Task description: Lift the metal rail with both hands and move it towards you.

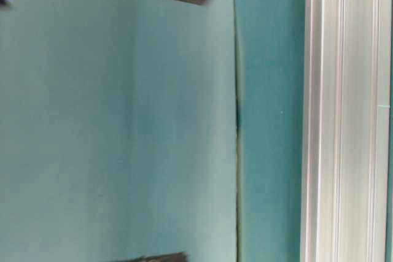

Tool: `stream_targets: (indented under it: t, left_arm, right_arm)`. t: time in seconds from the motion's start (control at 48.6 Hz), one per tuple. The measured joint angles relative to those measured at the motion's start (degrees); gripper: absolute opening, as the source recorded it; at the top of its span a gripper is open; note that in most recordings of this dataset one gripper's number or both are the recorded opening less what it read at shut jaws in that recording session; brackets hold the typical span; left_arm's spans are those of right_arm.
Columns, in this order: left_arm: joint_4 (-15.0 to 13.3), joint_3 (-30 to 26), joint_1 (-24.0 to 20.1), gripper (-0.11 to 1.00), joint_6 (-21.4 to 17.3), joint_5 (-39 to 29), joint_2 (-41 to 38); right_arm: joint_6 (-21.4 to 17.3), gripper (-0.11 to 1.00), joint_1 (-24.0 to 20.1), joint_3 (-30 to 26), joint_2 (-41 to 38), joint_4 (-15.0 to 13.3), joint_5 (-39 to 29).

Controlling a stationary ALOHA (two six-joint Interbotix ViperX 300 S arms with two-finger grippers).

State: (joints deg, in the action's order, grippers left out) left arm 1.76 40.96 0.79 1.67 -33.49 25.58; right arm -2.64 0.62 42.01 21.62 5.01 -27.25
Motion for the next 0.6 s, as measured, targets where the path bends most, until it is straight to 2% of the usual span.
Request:
stream_targets:
  t: [0.288,0.432,0.596]
  left_arm:
    - [0.0,5.3,0.0,0.94,0.2,11.5,10.4]
    - [0.0,6.8,0.0,0.94,0.3,15.6,14.2]
    - [0.0,7.7,0.0,0.94,0.4,16.5,17.6]
  right_arm:
    - [-0.3,0.96,0.1,7.8,13.8,-0.9,13.9]
    - [-0.4,0.96,0.1,10.3,19.2,-0.9,15.7]
    - [-0.4,0.96,0.1,12.4,24.0,-0.9,15.7]
